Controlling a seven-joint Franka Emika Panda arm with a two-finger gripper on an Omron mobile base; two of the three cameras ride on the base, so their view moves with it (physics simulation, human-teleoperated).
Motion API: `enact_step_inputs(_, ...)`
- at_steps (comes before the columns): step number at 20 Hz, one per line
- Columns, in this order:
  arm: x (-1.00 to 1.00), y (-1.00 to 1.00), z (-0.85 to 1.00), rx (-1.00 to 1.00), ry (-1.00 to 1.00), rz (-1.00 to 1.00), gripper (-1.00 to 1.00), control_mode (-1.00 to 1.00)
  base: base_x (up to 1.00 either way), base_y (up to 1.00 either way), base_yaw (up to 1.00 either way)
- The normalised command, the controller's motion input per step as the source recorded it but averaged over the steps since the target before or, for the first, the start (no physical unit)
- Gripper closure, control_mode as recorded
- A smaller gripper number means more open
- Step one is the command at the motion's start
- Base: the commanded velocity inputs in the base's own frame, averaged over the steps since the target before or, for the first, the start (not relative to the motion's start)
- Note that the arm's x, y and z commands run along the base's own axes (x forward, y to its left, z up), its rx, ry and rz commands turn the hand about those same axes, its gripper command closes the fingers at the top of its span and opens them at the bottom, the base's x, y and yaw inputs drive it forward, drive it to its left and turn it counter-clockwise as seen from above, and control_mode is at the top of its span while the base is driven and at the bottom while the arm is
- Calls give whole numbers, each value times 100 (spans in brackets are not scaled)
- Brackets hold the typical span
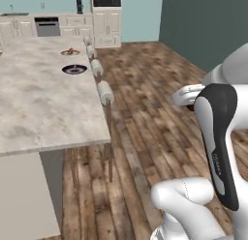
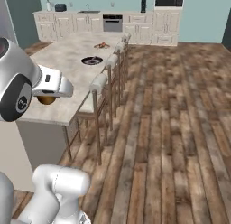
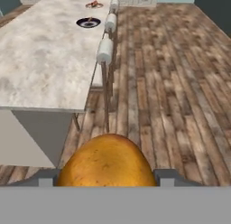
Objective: Pick up the banana and mango from the fridge and place one fruit on each plate on the dining counter.
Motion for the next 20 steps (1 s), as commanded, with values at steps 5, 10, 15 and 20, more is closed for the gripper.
enact_step_inputs(5,0,0,0,0,0,0,100,100,53,-100,27)
enact_step_inputs(10,0,0,0,0,0,0,100,100,65,-100,44)
enact_step_inputs(15,0,0,0,0,0,0,100,100,72,-100,43)
enact_step_inputs(20,0,0,0,0,0,0,100,100,82,-100,44)
